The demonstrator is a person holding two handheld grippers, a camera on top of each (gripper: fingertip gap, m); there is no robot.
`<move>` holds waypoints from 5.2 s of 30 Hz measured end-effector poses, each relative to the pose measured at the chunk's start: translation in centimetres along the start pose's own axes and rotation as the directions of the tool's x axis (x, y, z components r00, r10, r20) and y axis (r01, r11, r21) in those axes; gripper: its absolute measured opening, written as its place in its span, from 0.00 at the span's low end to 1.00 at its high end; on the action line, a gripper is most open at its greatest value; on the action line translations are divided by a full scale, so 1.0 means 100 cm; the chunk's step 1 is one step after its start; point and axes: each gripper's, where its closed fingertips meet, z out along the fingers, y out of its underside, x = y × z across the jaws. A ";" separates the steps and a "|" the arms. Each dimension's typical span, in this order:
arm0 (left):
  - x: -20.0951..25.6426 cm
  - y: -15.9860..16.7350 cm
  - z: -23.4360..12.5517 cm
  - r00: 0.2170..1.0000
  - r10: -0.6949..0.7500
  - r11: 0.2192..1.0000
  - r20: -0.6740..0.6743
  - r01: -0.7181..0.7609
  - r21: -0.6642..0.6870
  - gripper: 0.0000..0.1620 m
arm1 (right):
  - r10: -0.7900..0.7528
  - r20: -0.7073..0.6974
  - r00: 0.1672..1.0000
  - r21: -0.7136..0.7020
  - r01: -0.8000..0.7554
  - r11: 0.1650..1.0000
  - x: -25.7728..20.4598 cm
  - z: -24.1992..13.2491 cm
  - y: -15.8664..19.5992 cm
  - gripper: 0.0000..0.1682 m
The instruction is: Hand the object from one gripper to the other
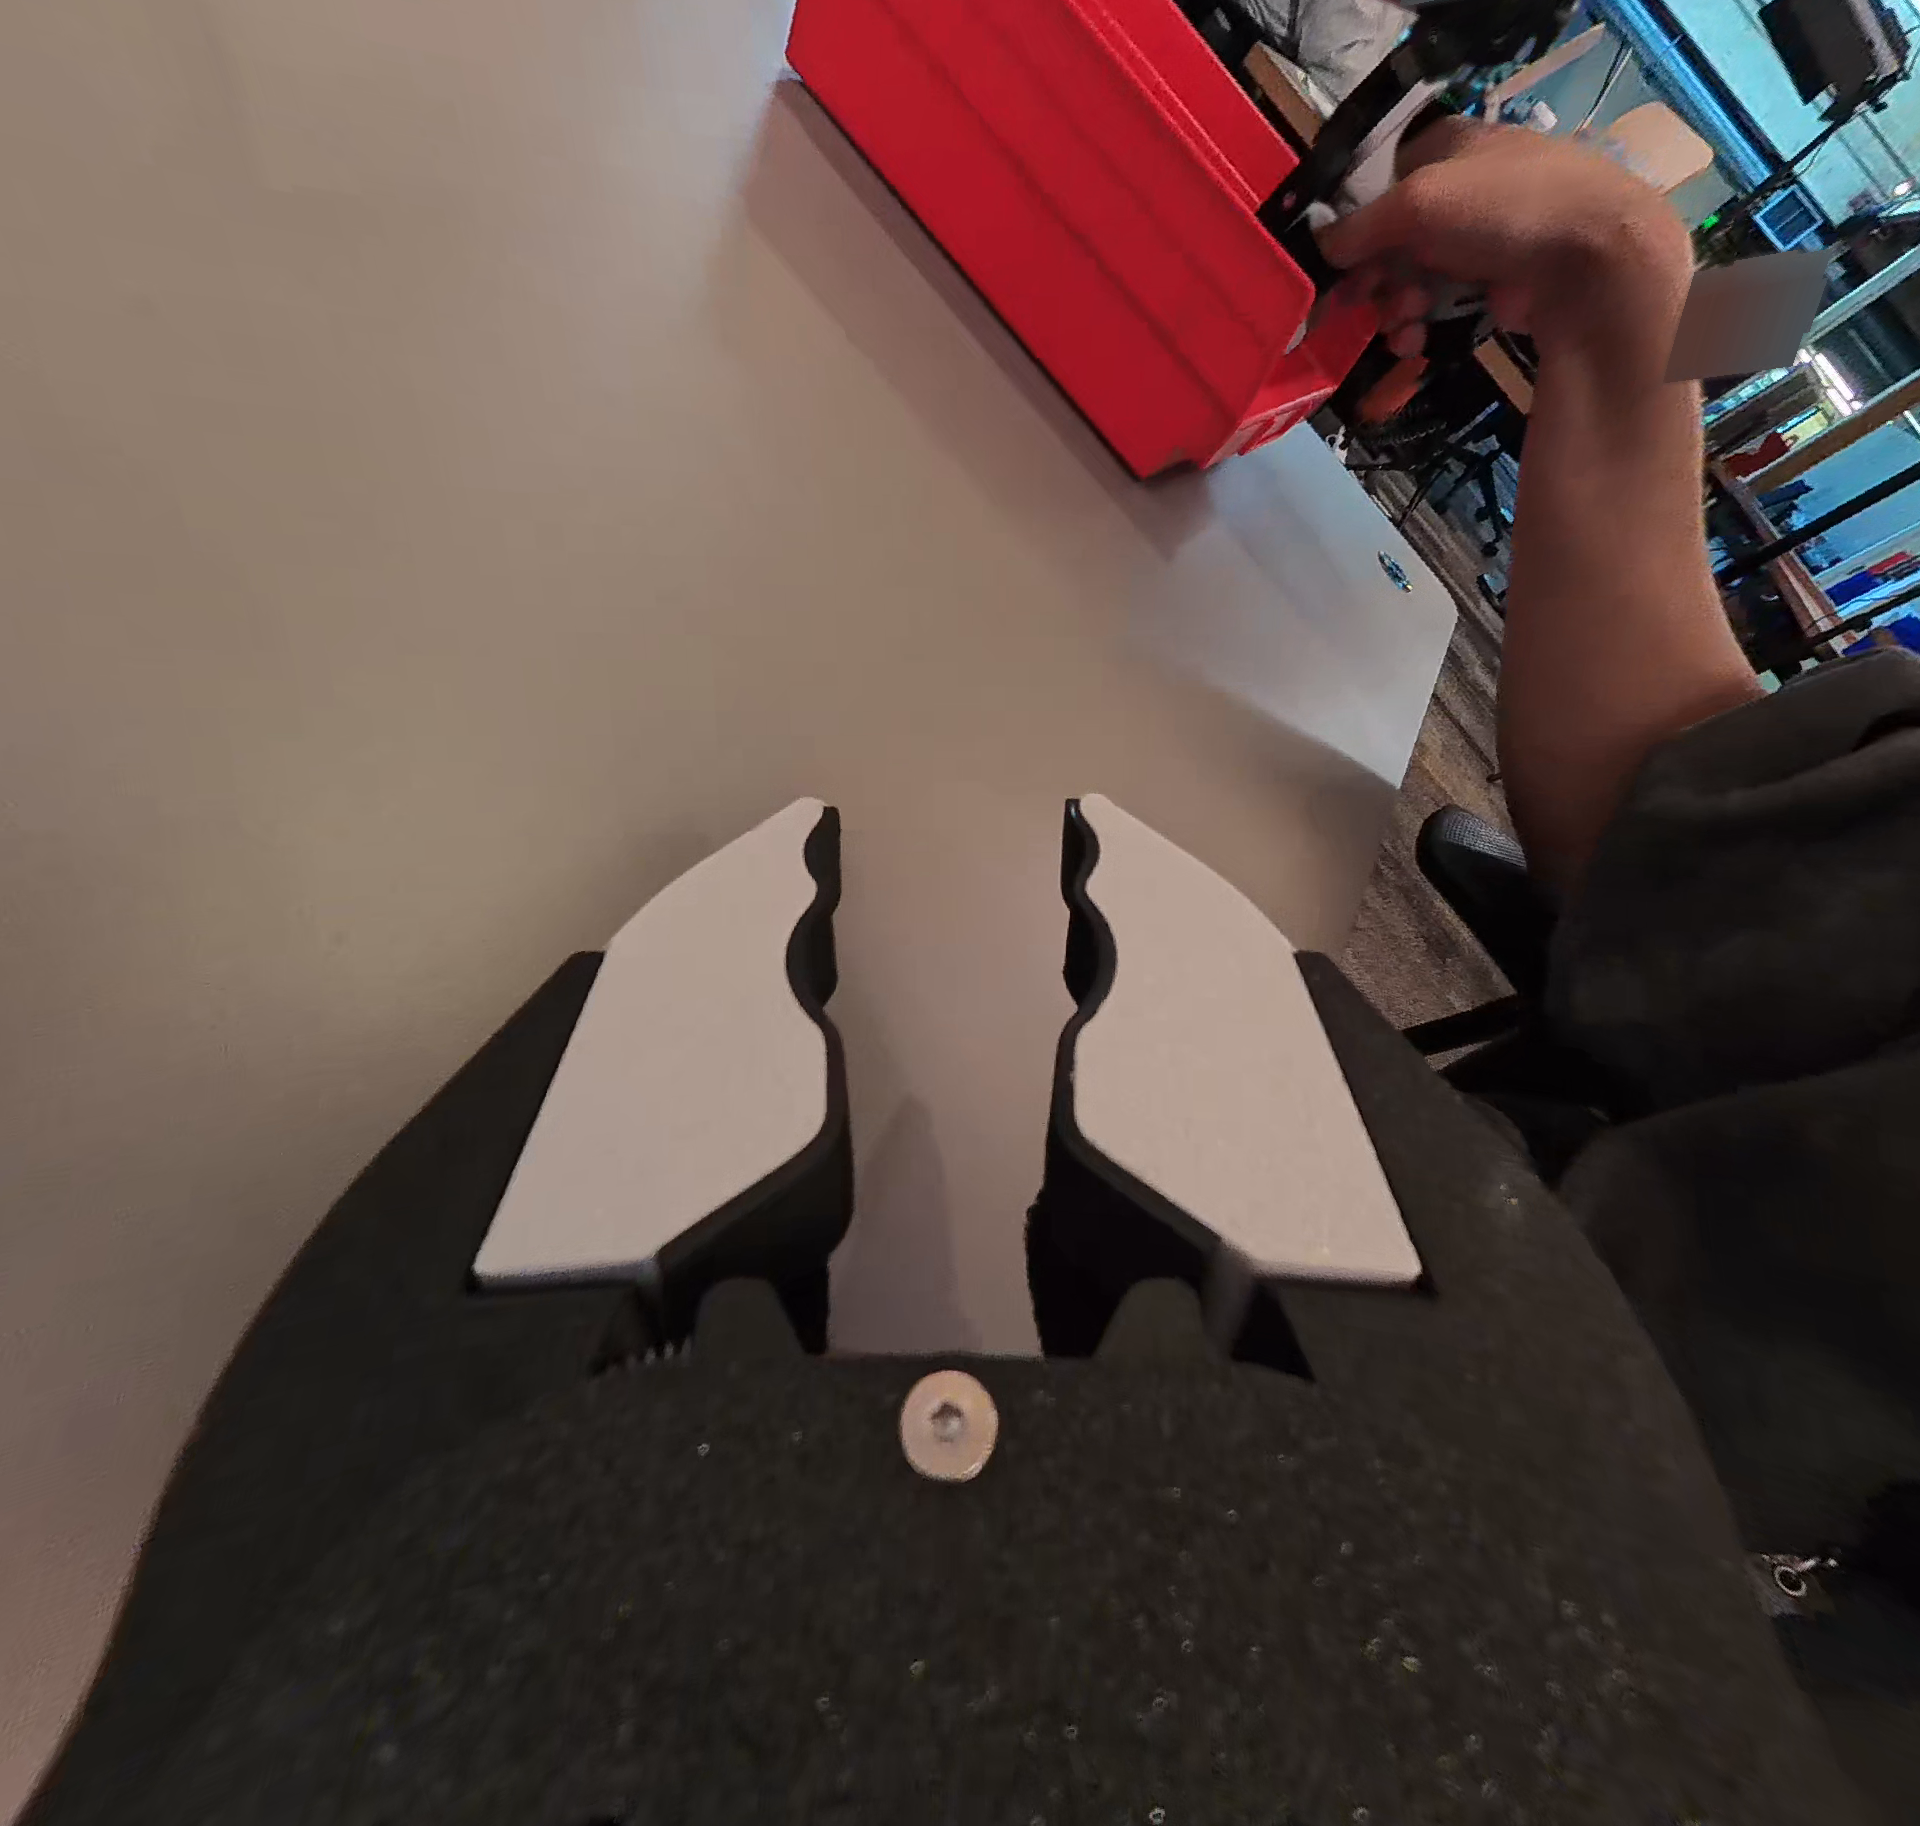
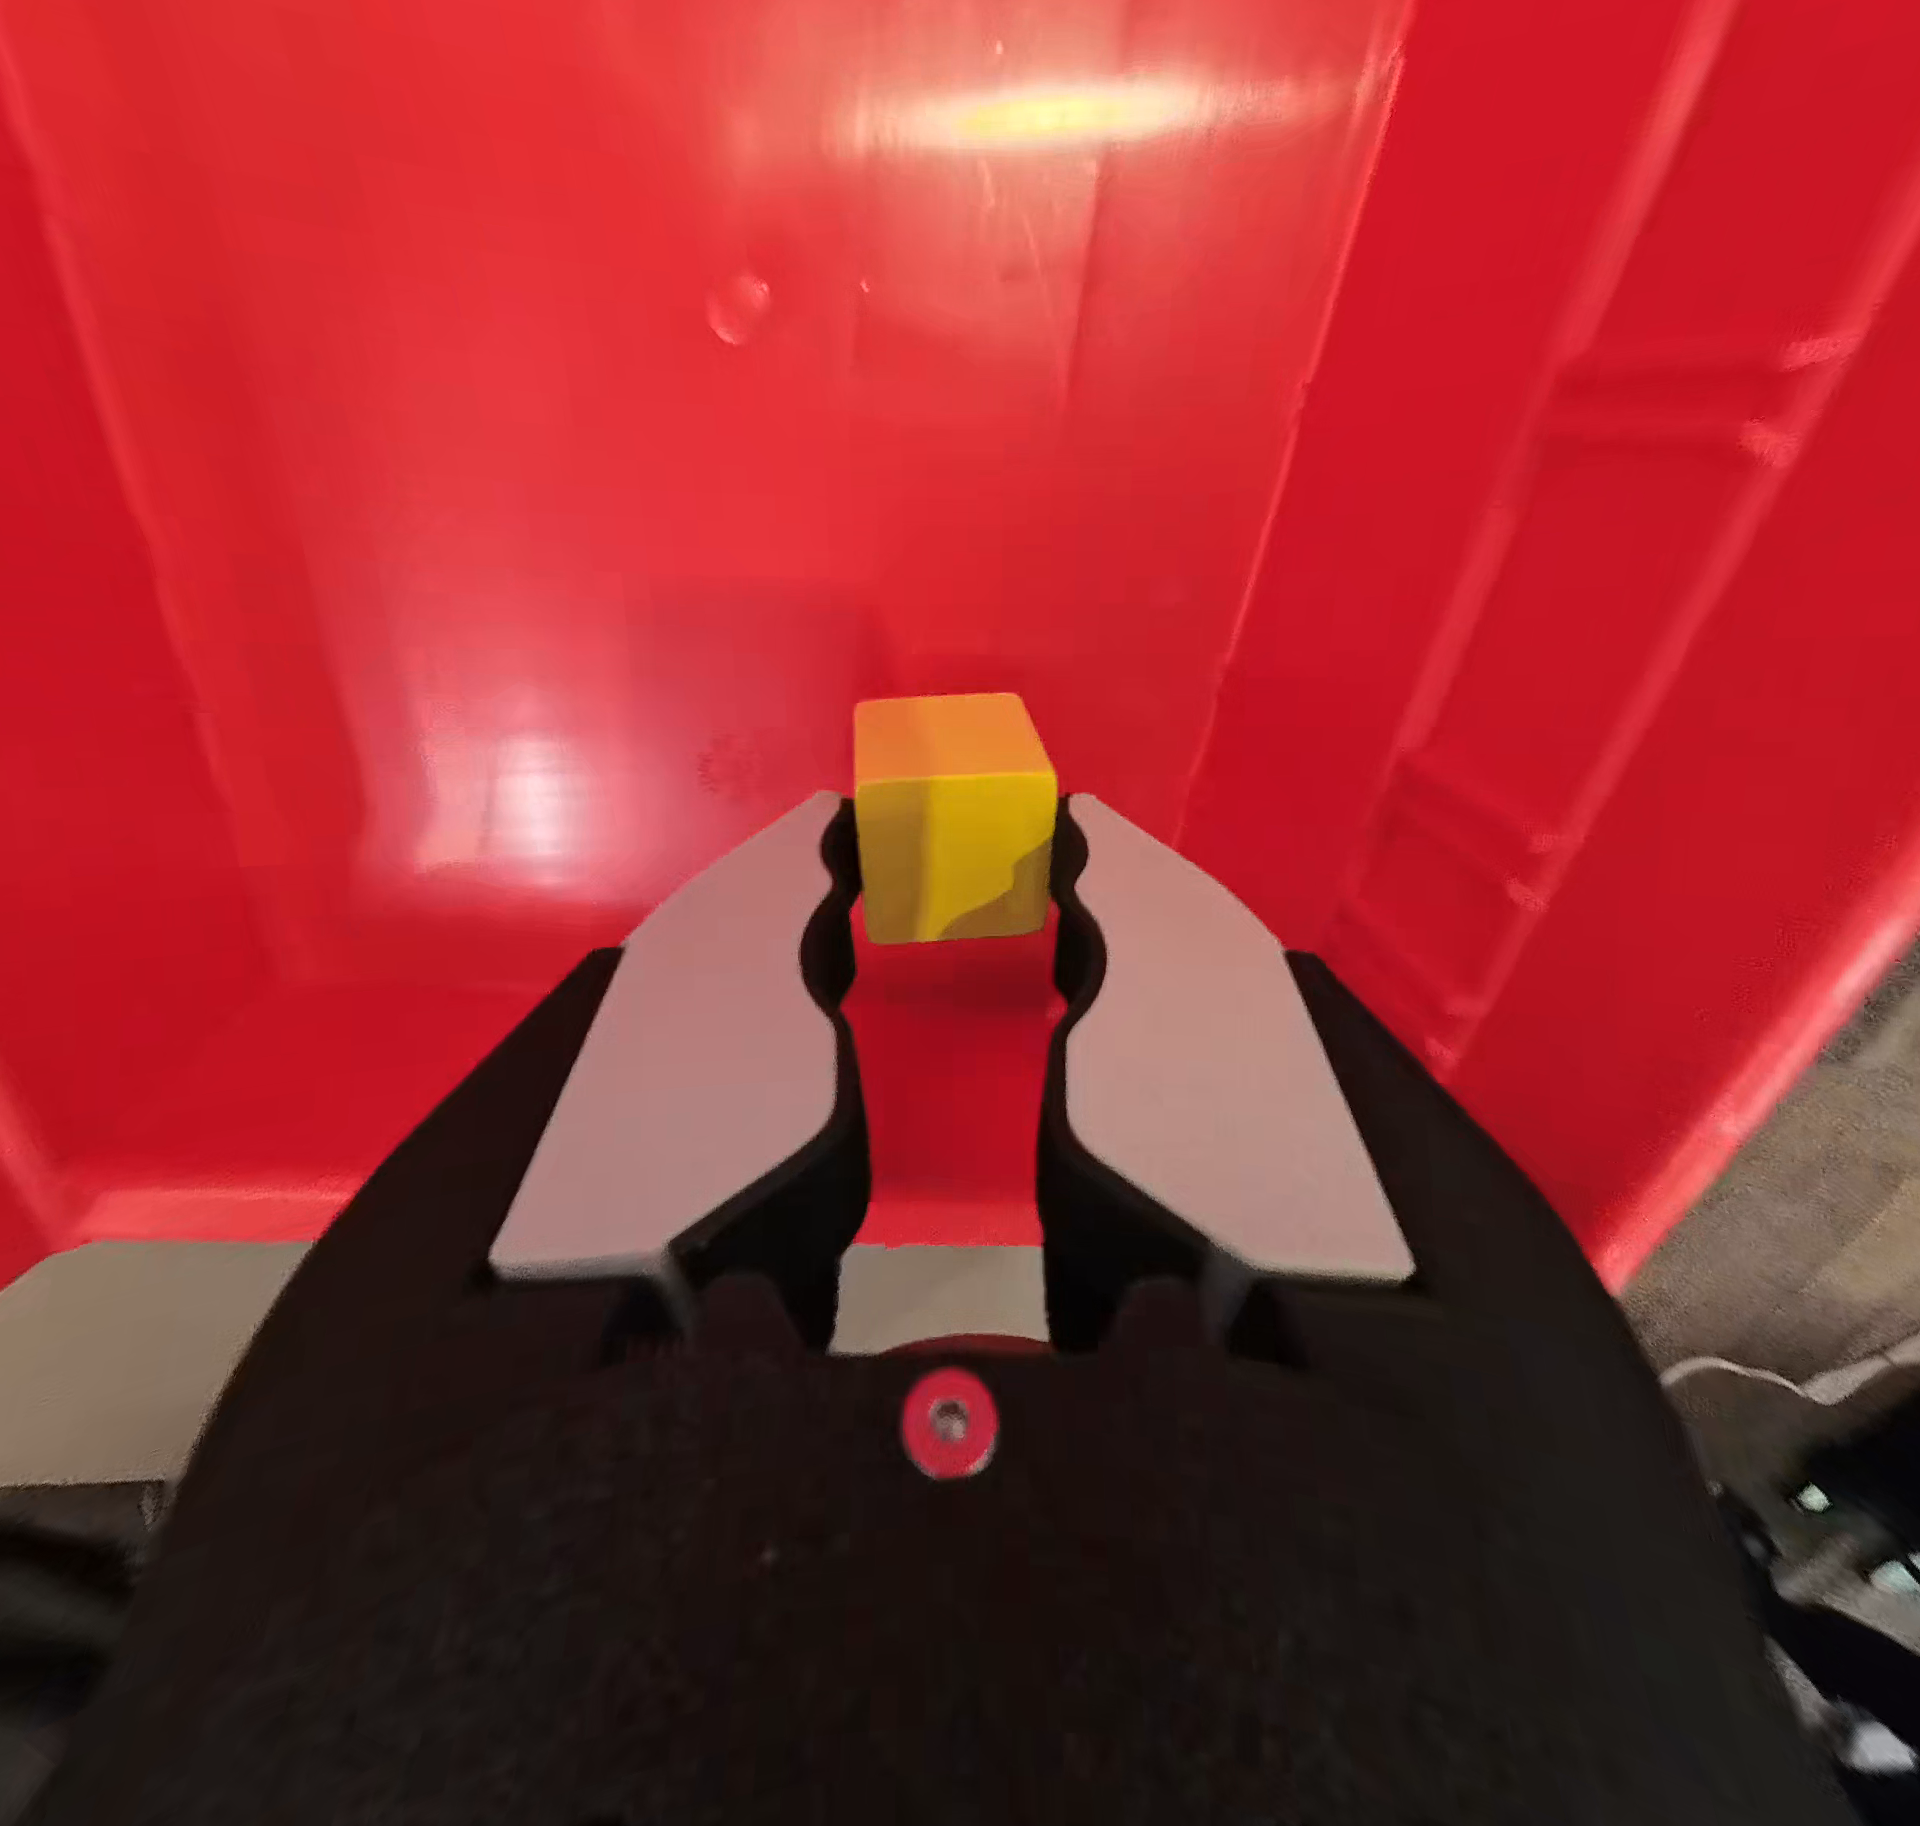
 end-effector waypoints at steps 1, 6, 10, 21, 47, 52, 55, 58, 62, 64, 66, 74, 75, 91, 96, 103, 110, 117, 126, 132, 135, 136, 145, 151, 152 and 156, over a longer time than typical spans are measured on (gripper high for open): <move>0.000 0.001 0.001 1.000 -0.005 1.000 -0.002 0.005 -0.005 0.25 | -0.006 -0.016 1.000 -0.025 0.005 1.000 0.002 0.004 0.002 0.21; -0.001 0.002 0.002 1.000 -0.001 1.000 -0.002 0.001 -0.013 0.25 | -0.014 -0.031 0.999 -0.065 0.012 0.998 0.004 0.011 0.008 0.21; -0.004 0.002 0.002 0.999 0.026 1.000 0.020 -0.025 -0.018 0.25 | -0.035 -0.016 0.999 -0.029 0.034 0.999 0.001 0.005 0.003 0.28; -0.002 -0.047 -0.054 0.978 0.147 0.973 0.149 -0.170 0.156 0.25 | -0.243 -0.093 0.966 0.860 0.201 0.470 -0.094 -0.158 -0.047 0.38; -0.257 -0.050 -0.207 0.672 0.317 0.696 0.670 0.315 -0.645 0.36 | -0.420 -0.026 0.907 0.903 0.202 0.379 -0.215 -0.081 0.060 0.35; -0.264 -0.041 -0.202 0.664 0.303 0.672 0.684 0.360 -0.647 0.27 | -0.429 -0.048 0.902 0.894 0.231 0.384 -0.217 -0.077 0.061 0.35; -0.271 -0.033 -0.201 0.651 0.296 0.663 0.699 0.387 -0.641 0.21 | -0.440 -0.047 0.897 0.891 0.236 0.388 -0.219 -0.074 0.062 0.35; -0.274 -0.031 -0.199 0.633 0.301 0.667 0.713 0.395 -0.632 0.20 | -0.445 -0.050 0.894 0.888 0.244 0.389 -0.221 -0.073 0.062 0.35; -0.272 -0.031 -0.197 0.634 0.301 0.671 0.713 0.390 -0.630 0.20 | -0.450 -0.053 0.892 0.887 0.248 0.388 -0.223 -0.073 0.062 0.35; -0.269 -0.036 -0.199 0.643 0.289 0.690 0.709 0.373 -0.620 0.20 | -0.452 -0.056 0.890 0.887 0.252 0.387 -0.224 -0.073 0.062 0.34; -0.262 -0.055 -0.208 0.625 0.272 0.756 0.731 0.332 -0.565 0.20 | -0.449 -0.065 0.891 0.888 0.258 0.382 -0.222 -0.074 0.062 0.34; -0.140 -0.158 -0.165 0.959 -0.115 0.986 0.260 0.142 -0.086 0.20 | -0.566 -0.029 0.824 0.919 0.245 0.310 -0.242 -0.093 0.033 0.34; -0.122 -0.166 -0.152 0.975 -0.160 0.984 0.155 0.169 -0.049 0.20 | -0.603 -0.026 0.798 0.926 0.246 0.285 -0.251 -0.100 0.025 0.37; 0.063 -0.146 0.015 0.665 -0.469 0.883 -0.581 0.357 -0.305 0.20 | -0.889 -0.164 0.427 0.979 0.180 -0.094 -0.384 -0.203 -0.013 0.32; 0.064 -0.136 0.033 0.637 -0.527 0.850 -0.563 0.377 -0.368 0.20 | -0.871 -0.243 0.426 0.957 0.253 -0.143 -0.375 -0.193 -0.010 0.21; 0.064 -0.112 0.021 0.709 -0.451 0.892 -0.542 0.359 -0.274 0.37 | -0.902 -0.185 0.389 0.970 0.217 -0.106 -0.356 -0.201 0.006 0.21; 0.034 0.010 -0.023 0.979 -0.136 0.985 -0.151 0.118 -0.125 0.33 | -0.600 -0.155 0.785 0.929 0.322 0.182 -0.186 -0.210 -0.063 0.21; -0.014 0.047 -0.070 0.954 0.135 0.990 0.266 -0.141 0.005 0.31 | -0.376 -0.054 0.925 0.581 0.335 0.742 -0.060 -0.083 -0.138 0.21; -0.018 0.049 -0.079 0.980 0.001 0.999 0.199 -0.011 0.050 0.31 | -0.398 0.015 0.917 0.176 0.389 0.904 -0.063 0.014 -0.184 0.21; -0.025 0.051 -0.083 0.969 0.019 0.999 0.246 -0.027 0.032 0.32 | -0.350 0.051 0.935 0.136 0.341 0.930 -0.068 0.021 -0.187 0.21; -0.024 0.052 -0.082 0.970 0.019 0.999 0.244 -0.026 0.025 0.33 | -0.355 0.060 0.933 0.208 0.336 0.919 -0.071 0.014 -0.186 0.25; -0.024 0.051 -0.082 0.969 0.024 0.999 0.246 -0.031 0.028 0.33 | -0.343 0.071 0.937 0.251 0.316 0.915 -0.071 0.006 -0.185 0.24; -0.026 0.043 -0.089 0.962 0.039 0.997 0.271 -0.056 0.055 0.31 | -0.225 0.111 0.968 0.868 0.016 0.496 -0.099 -0.140 -0.085 0.24; -0.035 0.037 -0.093 0.949 0.031 0.996 0.314 -0.054 0.065 0.31 | -0.117 0.033 0.993 0.966 -0.002 0.259 -0.129 -0.157 0.036 0.19; -0.037 0.037 -0.093 0.948 0.024 0.997 0.317 -0.048 0.067 0.31 | -0.122 0.027 0.992 0.955 0.010 0.296 -0.133 -0.145 0.049 0.23; -0.049 0.032 -0.097 0.937 -0.011 0.996 0.348 -0.019 0.083 0.31 | -0.088 0.064 0.994 0.932 -0.028 0.361 -0.138 -0.100 0.087 0.27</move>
